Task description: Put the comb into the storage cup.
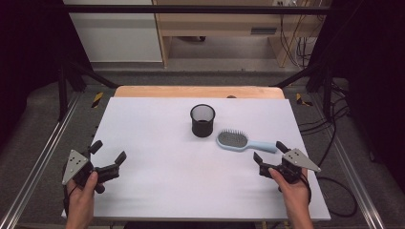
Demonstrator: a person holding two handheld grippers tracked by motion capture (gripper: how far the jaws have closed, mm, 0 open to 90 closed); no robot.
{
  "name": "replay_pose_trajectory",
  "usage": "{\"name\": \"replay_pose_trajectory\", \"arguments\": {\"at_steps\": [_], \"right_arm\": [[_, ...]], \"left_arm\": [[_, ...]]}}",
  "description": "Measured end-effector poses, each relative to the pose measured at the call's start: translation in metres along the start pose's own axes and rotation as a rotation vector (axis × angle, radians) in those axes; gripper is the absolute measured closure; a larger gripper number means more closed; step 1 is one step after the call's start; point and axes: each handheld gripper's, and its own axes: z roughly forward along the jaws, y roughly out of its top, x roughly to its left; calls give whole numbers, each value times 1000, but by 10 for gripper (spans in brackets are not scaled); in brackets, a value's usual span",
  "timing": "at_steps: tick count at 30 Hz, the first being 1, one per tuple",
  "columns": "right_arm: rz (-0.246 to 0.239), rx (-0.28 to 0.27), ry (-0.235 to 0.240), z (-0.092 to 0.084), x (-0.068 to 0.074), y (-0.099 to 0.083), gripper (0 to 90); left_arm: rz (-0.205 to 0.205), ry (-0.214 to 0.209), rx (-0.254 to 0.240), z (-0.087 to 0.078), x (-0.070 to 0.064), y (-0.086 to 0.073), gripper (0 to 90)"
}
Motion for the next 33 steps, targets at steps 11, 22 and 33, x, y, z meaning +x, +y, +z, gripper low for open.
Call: {"name": "replay_pose_trajectory", "arguments": {"at_steps": [11,22,33], "right_arm": [[24,40,-57,2,1,1,99],[57,81,-40,0,2,5,96],[129,104,-36,-2,6,16,98]], "left_arm": [[17,12,13,1,0,-1,18],[16,27,21,3,1,-3,18],[19,27,25,4,1,-4,18]]}}
